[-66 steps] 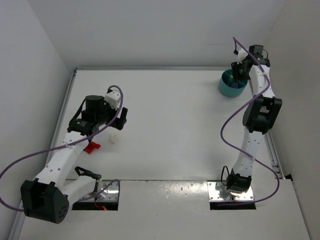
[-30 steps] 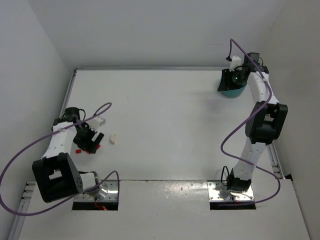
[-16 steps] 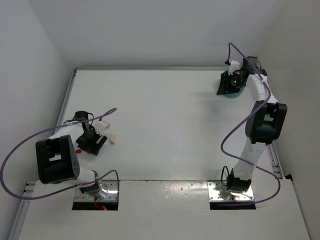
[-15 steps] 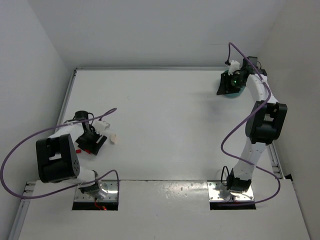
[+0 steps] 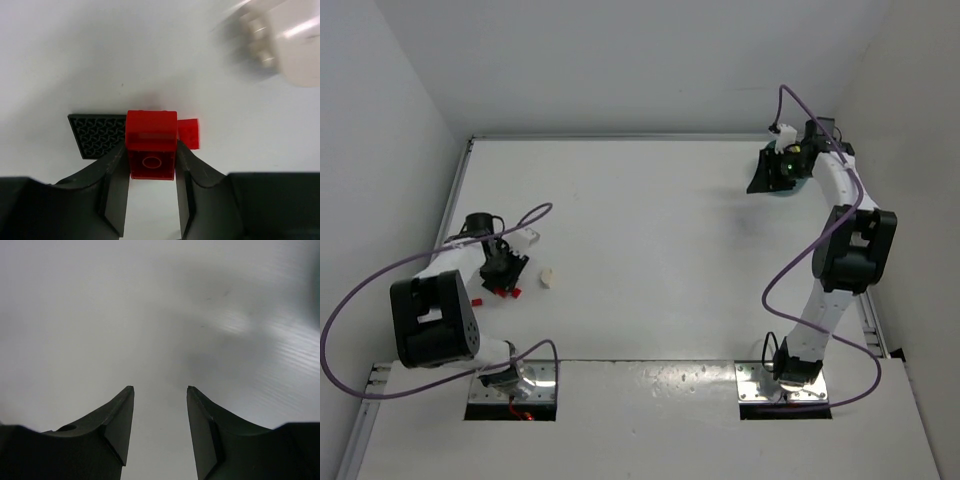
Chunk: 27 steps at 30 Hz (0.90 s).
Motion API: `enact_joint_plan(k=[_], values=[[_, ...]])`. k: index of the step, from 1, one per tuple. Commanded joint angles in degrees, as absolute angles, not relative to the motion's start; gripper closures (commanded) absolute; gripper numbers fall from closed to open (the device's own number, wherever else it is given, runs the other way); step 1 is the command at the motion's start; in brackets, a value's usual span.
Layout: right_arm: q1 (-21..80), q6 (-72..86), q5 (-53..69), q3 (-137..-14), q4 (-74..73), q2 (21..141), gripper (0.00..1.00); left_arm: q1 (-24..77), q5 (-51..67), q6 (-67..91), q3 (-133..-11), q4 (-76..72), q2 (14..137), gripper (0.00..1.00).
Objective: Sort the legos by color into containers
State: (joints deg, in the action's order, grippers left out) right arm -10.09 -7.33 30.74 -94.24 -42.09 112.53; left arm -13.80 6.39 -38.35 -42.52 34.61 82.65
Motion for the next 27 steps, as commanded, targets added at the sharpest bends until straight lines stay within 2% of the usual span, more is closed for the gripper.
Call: enact_joint_plan(k=[1,5,9,15,19,27], values=[[-7.7,-3.4,42.8,-91.0,-42.2,109.3,0.53,-13.4,18.2,-39.9,-46.8,37.1,74.7,0.70],[-4.0,8.2,56.3,-85.8,-36.9,109.3,0.53,-10.1,31.7,-37.3,-50.4,37.6,67.3,0.70],[2.8,17.1,67.0,-84.2,-30.5,112.9,0.53,-3.0,35.2,-31.7,-53.0,37.6,65.3,0.70],[12.1,31.8,70.1,-90.4,-21.3,116.9,0.50,9.7,34.0,-22.8,-54.4,33.7,64.8,0.70],[16.8,44.4,70.7,-91.0,-8.1,117.4,0.47,16.9,31.0,-18.0,-54.4,29.8,64.2,0.68],[24.8,54.5,70.0,-89.4,-1.2,117.4,0.42,17.9,30.4,-14.6,-54.4,26.8,64.7,0.68]])
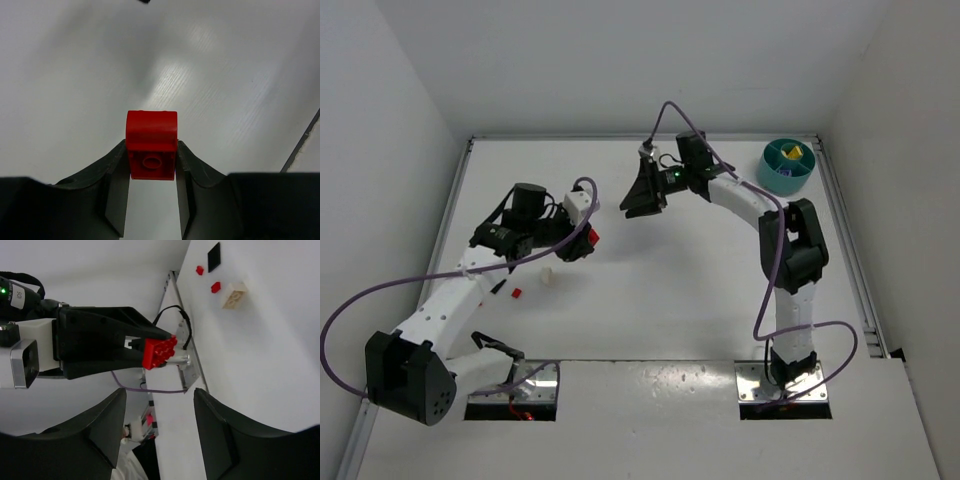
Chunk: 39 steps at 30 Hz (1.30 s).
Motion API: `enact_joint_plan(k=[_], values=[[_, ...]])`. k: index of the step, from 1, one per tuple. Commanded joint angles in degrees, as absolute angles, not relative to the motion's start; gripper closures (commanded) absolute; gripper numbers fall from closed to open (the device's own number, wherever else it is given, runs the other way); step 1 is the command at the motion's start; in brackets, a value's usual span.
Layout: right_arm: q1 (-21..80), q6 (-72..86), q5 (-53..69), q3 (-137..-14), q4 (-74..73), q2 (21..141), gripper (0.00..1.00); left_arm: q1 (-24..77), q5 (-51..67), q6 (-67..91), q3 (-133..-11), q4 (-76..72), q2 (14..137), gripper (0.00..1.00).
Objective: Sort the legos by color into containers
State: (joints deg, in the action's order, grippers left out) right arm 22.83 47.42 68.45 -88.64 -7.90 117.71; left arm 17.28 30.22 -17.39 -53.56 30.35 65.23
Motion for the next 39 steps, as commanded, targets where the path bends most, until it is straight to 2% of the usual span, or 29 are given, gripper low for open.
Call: enact_joint_plan(k=[1,4,18,21,22,25,29,30,31,33,34,39], values=[[26.2,56.0,70.0,-88.9,0.3,117.4,0.42,17.9,30.4,-13.9,-54.4,26.3,65.2,0.68],[28.8,59.0,70.0,-88.3,4.7,117.4,0.41,17.9,30.4,-13.4,-54.9,25.8,65.7,0.67],[34.5,59.6,68.8,-89.0,4.7,120.3,0.41,17.9,30.9,-13.4,-56.0,25.8,65.7,0.67],[35.1,59.6,68.8,-89.0,5.2,120.3,0.57,17.9,31.5,-13.4,-56.0,25.8,65.7,0.67],[35.1,59.6,68.8,-89.0,5.2,120.3,0.66,17.9,31.5,-13.4,-56.0,25.8,65.7,0.67],[35.1,59.1,68.2,-89.0,4.7,120.8,0.79,17.9,31.5,-13.4,-56.0,25.8,65.7,0.66],[35.1,57.2,67.7,-89.0,3.6,121.4,0.90,17.9,31.5,-13.4,-56.0,25.8,65.7,0.63],[35.1,57.2,67.7,-89.0,3.6,121.4,0.91,17.9,31.5,-13.4,-56.0,25.8,65.7,0.59],[34.4,56.7,67.7,-89.0,3.6,121.4,0.94,17.9,31.5,-13.4,-56.0,25.8,65.2,0.41],[33.0,55.2,67.7,-89.6,1.6,120.9,0.95,17.9,30.1,-11.7,-56.0,25.8,65.2,0.19],[32.3,51.5,67.2,-90.3,-0.4,120.3,0.96,17.9,28.2,-10.5,-56.0,25.8,65.2,0.01],[24.7,35.2,61.3,-95.5,-17.5,118.7,0.98,17.4,24.3,-8.5,-56.0,25.8,62.1,0.00]])
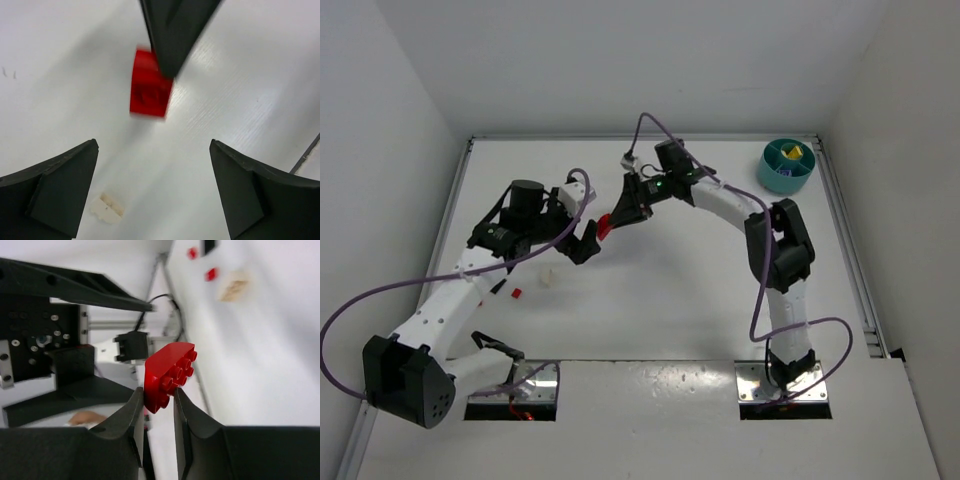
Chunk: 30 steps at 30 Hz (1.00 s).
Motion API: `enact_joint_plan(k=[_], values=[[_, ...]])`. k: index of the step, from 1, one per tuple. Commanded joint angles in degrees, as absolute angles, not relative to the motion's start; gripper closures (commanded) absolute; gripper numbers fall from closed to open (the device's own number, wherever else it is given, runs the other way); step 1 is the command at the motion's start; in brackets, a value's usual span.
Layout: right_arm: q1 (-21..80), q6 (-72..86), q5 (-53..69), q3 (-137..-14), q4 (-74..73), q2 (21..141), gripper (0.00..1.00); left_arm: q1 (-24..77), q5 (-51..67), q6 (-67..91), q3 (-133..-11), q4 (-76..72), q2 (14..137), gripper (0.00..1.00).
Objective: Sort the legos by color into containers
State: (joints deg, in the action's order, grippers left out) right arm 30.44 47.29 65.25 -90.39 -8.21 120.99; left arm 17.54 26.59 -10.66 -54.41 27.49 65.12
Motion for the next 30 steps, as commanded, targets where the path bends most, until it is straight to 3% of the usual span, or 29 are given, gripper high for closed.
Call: enact_joint_plan(k=[1,7,11,15,30], values=[[23.0,32.5,60.3,-96.8,-23.1,118.7,0.98,17.4,24.3,-8.5,-56.0,25.8,61.5,0.00],[7.0,16.3,49.7,-110.1,-38.8,120.0,0.98,13.7,22.9,-9.1,-54.8,26.9,59.2,0.00],[0.3,7.9,36.9,-117.0,-43.0,122.1,0.98,12.5,23.4,-9.1,-53.8,27.4,59.2,0.00],[-5.6,7.4,32.2,-119.8,-42.2,122.7,0.98,12.0,23.9,-8.5,-53.8,27.4,59.2,0.00],[-10.7,8.6,22.9,-123.8,-38.2,129.5,0.98,12.0,22.1,-6.9,-51.9,25.3,58.4,0.00]])
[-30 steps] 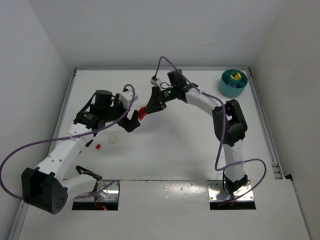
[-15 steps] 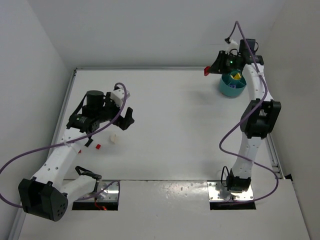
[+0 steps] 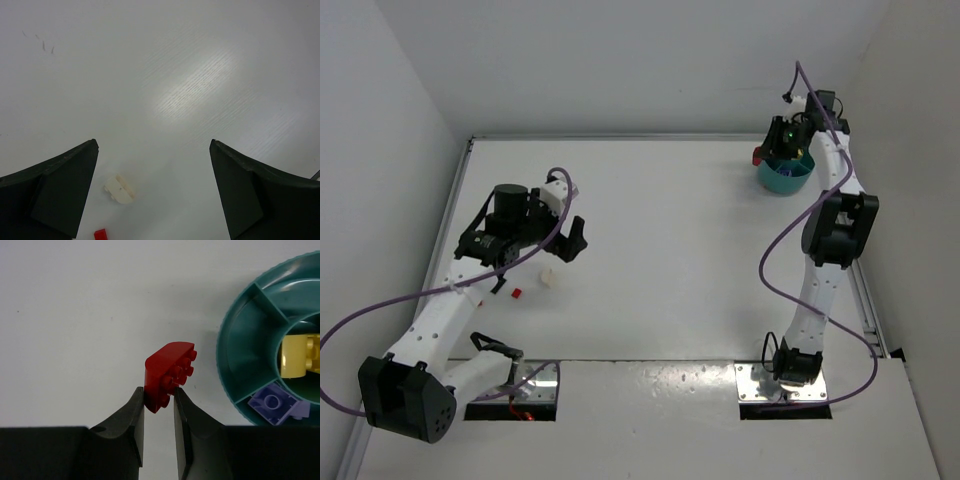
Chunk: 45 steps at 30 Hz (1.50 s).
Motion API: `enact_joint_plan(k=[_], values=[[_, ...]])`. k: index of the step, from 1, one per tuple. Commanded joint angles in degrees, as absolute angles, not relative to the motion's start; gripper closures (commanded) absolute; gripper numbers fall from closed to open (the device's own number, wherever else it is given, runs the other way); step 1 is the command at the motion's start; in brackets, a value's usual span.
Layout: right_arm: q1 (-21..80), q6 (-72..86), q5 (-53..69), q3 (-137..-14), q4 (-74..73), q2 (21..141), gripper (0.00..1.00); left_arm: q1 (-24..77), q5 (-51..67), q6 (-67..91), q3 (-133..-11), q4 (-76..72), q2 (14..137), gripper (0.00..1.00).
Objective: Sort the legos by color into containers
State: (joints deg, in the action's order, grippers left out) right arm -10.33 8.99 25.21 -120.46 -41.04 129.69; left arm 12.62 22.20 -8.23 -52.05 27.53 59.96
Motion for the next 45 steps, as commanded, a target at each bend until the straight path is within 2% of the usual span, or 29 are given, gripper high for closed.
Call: enact_joint_plan(k=[1,19,22,25,26,27,31,37,42,45], values=[[-11.2,9.1,22.9,-123.8,-38.2,129.5,0.98,12.0,22.1,-6.9,-51.9,25.3,58.4,0.00],[-12.9,8.1,19.8,-126.5,-37.7,132.3,0.96,12.0,22.6,-6.9,-51.3,24.8,59.5,0.00],[-12.9,8.1,19.2,-127.0,-37.7,132.3,0.92,12.0,22.6,-6.9,-51.3,24.8,59.5,0.00],[-12.9,8.1,18.5,-127.0,-37.7,132.3,0.79,12.0,22.1,-6.9,-51.3,24.8,60.0,0.00],[-12.9,8.1,18.5,-127.5,-37.7,132.3,0.68,12.0,21.5,-6.9,-51.3,24.8,60.0,0.00],[-12.9,8.1,18.5,-127.5,-37.7,132.3,0.63,12.0,21.5,-6.9,-51.3,24.8,60.0,0.00],[-12.9,8.6,19.2,-127.5,-37.7,130.8,0.48,12.0,20.4,-6.9,-51.3,24.8,60.0,0.00],[-12.9,9.7,24.2,-127.5,-38.8,125.1,0.48,12.0,17.9,-14.8,-49.9,30.5,59.0,0.00],[-11.6,9.7,32.8,-122.1,-41.0,120.7,0.48,10.6,13.8,-26.3,-42.7,35.5,55.7,0.09],[-11.1,11.4,38.7,-117.0,-41.0,119.4,0.48,10.1,8.2,-29.3,-38.8,36.0,55.7,0.19]])
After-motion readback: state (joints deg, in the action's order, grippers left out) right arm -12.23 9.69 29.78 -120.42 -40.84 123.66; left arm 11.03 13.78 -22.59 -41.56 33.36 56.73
